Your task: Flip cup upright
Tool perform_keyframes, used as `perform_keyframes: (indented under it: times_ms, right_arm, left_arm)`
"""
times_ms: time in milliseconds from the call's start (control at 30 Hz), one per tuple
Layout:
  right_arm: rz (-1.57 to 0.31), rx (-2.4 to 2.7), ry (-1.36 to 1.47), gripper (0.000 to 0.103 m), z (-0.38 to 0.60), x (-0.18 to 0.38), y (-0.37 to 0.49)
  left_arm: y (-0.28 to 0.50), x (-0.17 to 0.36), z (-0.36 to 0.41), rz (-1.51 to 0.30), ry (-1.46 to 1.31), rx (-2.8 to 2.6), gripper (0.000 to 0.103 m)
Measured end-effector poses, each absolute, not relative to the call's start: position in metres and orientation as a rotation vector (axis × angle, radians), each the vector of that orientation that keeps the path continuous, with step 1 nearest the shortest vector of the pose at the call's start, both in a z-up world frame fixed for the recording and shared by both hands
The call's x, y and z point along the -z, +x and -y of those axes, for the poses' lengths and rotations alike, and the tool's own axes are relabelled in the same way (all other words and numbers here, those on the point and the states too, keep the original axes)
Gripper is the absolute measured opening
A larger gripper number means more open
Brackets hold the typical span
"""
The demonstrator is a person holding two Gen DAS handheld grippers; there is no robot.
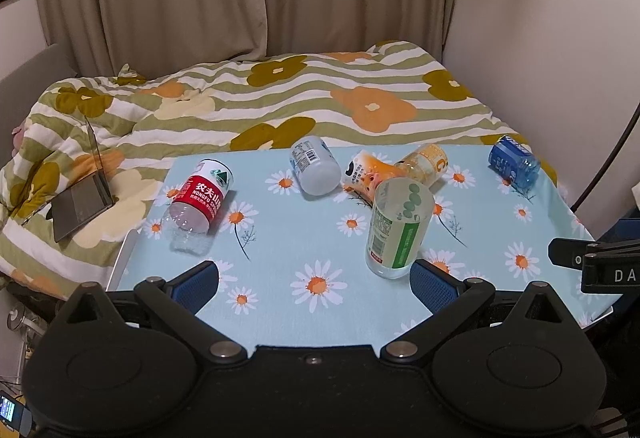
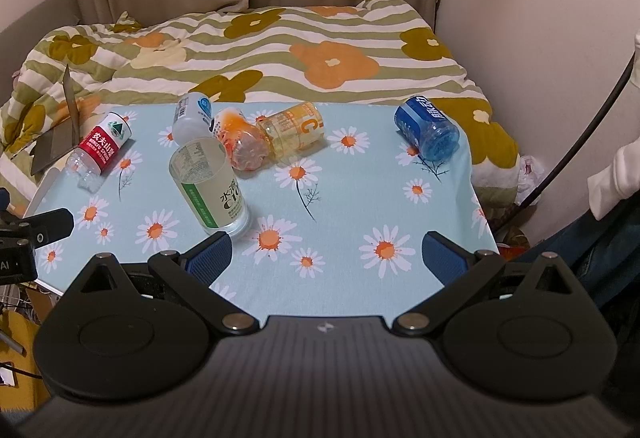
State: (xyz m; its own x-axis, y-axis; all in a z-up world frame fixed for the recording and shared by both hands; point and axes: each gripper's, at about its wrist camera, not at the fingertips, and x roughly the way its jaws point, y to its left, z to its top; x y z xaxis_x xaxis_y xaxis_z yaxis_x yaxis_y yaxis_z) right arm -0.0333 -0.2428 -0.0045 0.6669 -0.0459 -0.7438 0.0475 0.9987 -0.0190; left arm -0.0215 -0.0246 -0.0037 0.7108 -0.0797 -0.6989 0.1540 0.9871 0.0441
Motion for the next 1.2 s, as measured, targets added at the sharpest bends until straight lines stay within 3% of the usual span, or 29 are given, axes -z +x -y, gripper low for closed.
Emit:
perform_keyframes:
  times_ms: [1200]
  right_arm:
    - [-0.85,0.057,0.017,0.103,0.2488,0.006,-0.0337]
  left_arm:
    - [-0.0137,0.0005,0.0246,-0.756,0.104,0.103,0.103]
